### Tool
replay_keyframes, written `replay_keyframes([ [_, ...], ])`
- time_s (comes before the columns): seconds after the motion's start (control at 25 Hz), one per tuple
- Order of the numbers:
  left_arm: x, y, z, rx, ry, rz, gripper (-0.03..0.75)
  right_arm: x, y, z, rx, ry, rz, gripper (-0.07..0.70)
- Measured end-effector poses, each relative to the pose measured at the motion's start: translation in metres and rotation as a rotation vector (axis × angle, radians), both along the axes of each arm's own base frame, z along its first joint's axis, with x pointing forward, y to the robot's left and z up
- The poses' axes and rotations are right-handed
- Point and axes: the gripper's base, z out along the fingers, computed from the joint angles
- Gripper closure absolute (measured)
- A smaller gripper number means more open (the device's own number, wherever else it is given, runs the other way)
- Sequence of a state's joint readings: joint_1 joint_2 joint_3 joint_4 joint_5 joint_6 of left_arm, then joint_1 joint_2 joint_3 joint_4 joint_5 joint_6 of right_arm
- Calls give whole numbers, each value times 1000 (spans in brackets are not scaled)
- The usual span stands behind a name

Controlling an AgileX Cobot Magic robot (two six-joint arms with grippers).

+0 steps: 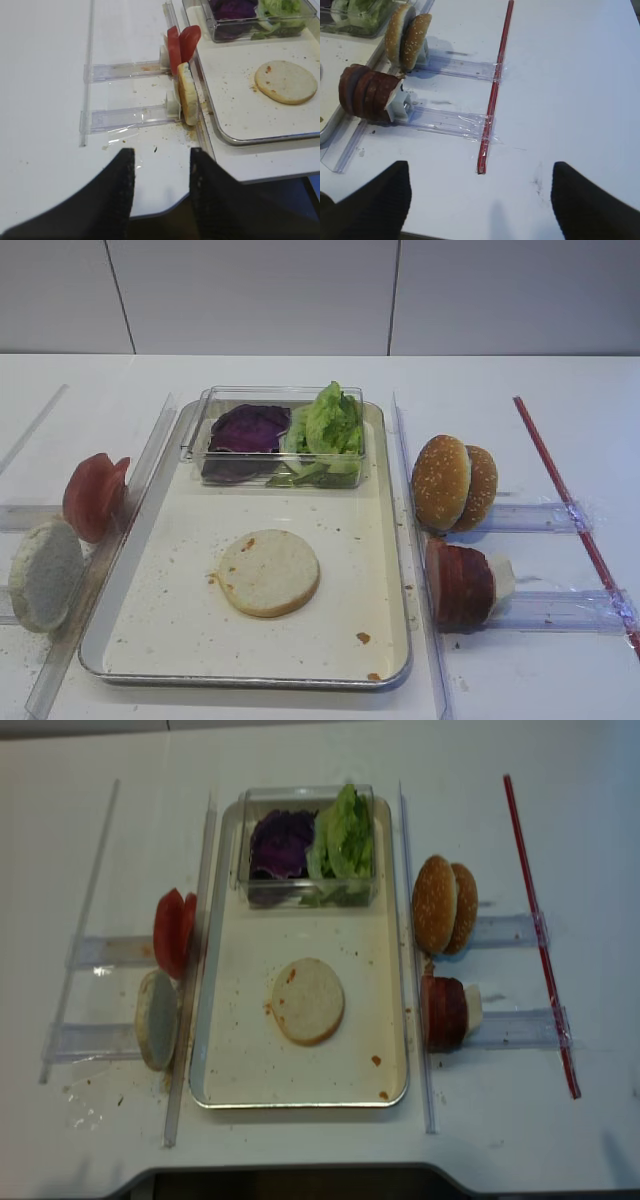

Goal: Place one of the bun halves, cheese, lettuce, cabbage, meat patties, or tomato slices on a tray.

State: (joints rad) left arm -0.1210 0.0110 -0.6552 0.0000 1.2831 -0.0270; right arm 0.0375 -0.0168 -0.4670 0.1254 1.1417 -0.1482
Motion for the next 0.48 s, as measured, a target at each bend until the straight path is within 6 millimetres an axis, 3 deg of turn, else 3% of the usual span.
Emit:
replay_keyframes([
  [0.28,9,-2,-28,5,81,-14,458,0,0,0,-1,0,-1,49],
  [0.48,9,-3,-31,24,86,-34,458,0,0,0,-1,0,-1,49],
])
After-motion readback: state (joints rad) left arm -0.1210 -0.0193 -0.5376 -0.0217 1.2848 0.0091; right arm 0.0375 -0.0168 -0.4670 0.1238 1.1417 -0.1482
